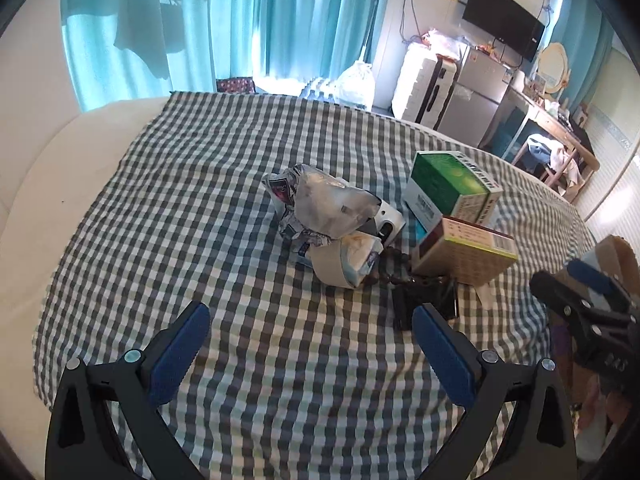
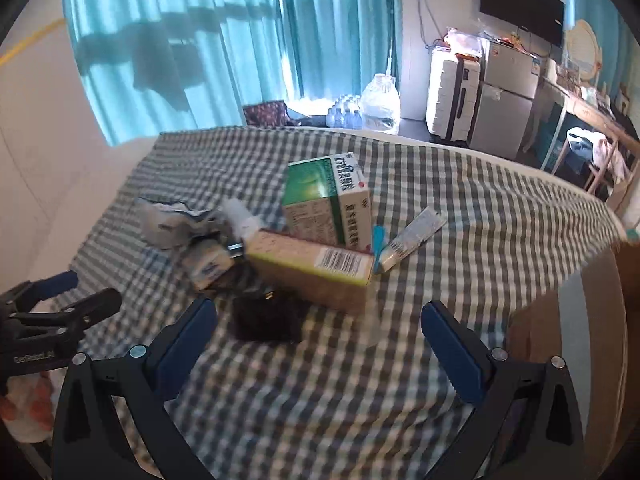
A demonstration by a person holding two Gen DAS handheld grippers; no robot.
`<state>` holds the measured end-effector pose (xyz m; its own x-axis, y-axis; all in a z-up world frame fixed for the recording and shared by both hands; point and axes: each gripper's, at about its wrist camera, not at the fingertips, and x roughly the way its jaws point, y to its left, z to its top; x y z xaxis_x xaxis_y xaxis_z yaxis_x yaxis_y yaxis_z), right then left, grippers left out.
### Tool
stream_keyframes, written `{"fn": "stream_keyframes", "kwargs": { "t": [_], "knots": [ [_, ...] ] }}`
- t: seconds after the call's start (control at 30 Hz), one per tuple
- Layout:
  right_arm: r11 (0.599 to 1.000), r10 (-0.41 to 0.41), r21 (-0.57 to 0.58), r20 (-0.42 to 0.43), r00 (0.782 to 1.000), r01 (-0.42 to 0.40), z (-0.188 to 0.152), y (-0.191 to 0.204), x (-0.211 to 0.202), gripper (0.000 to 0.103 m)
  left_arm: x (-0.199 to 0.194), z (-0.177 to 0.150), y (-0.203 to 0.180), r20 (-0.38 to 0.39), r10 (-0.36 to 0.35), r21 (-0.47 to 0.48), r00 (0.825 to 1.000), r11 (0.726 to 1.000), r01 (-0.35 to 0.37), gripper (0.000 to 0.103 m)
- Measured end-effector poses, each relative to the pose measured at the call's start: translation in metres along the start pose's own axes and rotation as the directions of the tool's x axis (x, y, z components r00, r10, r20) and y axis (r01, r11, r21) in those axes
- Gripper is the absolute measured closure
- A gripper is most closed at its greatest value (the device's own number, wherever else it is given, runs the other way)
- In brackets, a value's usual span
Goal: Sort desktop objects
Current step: 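Grasp the green-and-white medicine box with the right tool while the left tool grasps the black cup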
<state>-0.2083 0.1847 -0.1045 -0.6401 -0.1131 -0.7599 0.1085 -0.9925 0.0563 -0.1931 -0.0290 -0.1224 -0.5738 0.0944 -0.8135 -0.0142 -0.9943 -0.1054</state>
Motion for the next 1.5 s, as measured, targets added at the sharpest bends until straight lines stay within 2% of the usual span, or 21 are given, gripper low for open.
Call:
{"fn": "stream_keyframes", "kwargs": {
  "t": [0.13,0.17,0.2,0.3,0.37,0.43,0.47,0.5,0.57,0.63,0.8,0.93,1.07,1.23,1.33,1.4,1.43,1.47,1.5],
  "knots": [
    [0.994,0.035,-0.101,-0.059,0.998,-0.041,0.021,0.0,0.038,0.008,0.022,0.008,-0.002,-0.02,-0.004,0.0,1.0,1.0,0.004,0.0],
    [0.989,0.044,-0.14,-0.078,0.996,-0.055,0.026,0.002,0.047,0.015,0.027,0.008,-0.003,-0.03,-0.004,0.002,1.0,1.0,0.004,0.0],
    [0.984,0.035,-0.172,-0.079,0.996,-0.048,0.029,0.004,0.052,0.017,0.032,0.01,-0.004,-0.038,-0.005,0.003,0.999,1.0,0.005,0.0],
    [0.965,0.105,-0.224,-0.155,0.982,-0.138,0.035,0.007,0.074,0.017,0.046,0.011,-0.004,-0.057,0.001,0.011,0.998,1.0,-0.001,0.0],
    [0.957,0.105,-0.25,-0.183,0.978,-0.149,0.035,0.009,0.085,0.018,0.052,0.012,-0.004,-0.063,0.009,0.012,0.998,1.0,-0.008,0.0],
    [0.948,0.081,-0.282,-0.227,0.971,-0.145,0.03,0.013,0.097,0.041,0.055,0.013,-0.002,-0.064,0.015,0.005,0.998,1.0,-0.014,0.0],
    [0.947,0.083,-0.282,-0.256,0.963,-0.156,0.026,0.014,0.101,0.058,0.055,0.013,-0.001,-0.063,0.013,-0.001,0.998,1.0,-0.013,0.0],
    [0.947,0.099,-0.269,-0.278,0.956,-0.176,0.022,0.014,0.102,0.07,0.056,0.013,-0.001,-0.063,0.012,-0.003,0.998,1.0,-0.012,0.0],
    [0.948,0.091,-0.265,-0.301,0.949,-0.175,0.012,0.018,0.104,0.069,0.056,0.012,0.001,-0.065,0.012,-0.004,0.998,1.0,-0.013,0.0],
    [0.951,0.08,-0.268,-0.267,0.96,-0.153,0.004,0.021,0.098,0.069,0.057,0.01,0.001,-0.073,0.014,-0.004,0.997,1.0,-0.014,0.0],
    [0.986,0.093,-0.117,-0.218,0.972,-0.12,-0.014,0.007,0.079,0.071,0.055,-0.002,-0.012,-0.085,-0.031,0.024,0.996,0.999,0.033,0.0],
    [0.996,0.086,-0.001,-0.165,0.982,-0.087,-0.03,-0.013,0.054,0.071,0.056,-0.008,-0.026,-0.095,-0.07,0.021,0.993,0.997,0.072,0.0],
    [0.989,0.11,0.109,-0.122,0.986,-0.097,-0.043,-0.036,0.03,0.071,0.07,-0.016,-0.054,-0.114,-0.099,0.037,0.989,0.994,0.103,0.0],
    [0.984,0.112,0.152,-0.108,0.988,-0.095,-0.052,-0.054,0.011,0.071,0.099,-0.022,-0.082,-0.149,-0.102,0.058,0.984,0.992,0.112,0.0],
    [0.977,0.128,0.181,-0.102,0.987,-0.108,-0.05,-0.06,0.013,0.071,0.112,-0.019,-0.093,-0.176,-0.131,0.045,0.976,0.989,0.141,0.0],
    [0.976,0.132,0.19,-0.099,0.986,-0.111,-0.047,-0.065,0.013,0.071,0.121,-0.015,-0.097,-0.173,-0.113,0.039,0.978,0.992,0.121,0.0],
    [0.974,0.142,0.193,-0.101,0.985,-0.12,-0.048,-0.067,0.014,0.071,0.126,-0.014,-0.099,-0.175,-0.101,0.05,0.979,0.992,0.112,0.005],
    [0.973,0.142,0.196,-0.102,0.985,-0.12,-0.049,-0.066,0.015,0.071,0.125,-0.013,-0.099,-0.157,-0.089,0.061,0.984,0.993,0.099,0.026],
    [0.973,0.144,0.198,-0.104,0.984,-0.122,-0.051,-0.068,0.013,0.071,0.123,-0.013,-0.1,-0.136,-0.064,0.079,0.989,0.994,0.075,0.026]
  ]
}}
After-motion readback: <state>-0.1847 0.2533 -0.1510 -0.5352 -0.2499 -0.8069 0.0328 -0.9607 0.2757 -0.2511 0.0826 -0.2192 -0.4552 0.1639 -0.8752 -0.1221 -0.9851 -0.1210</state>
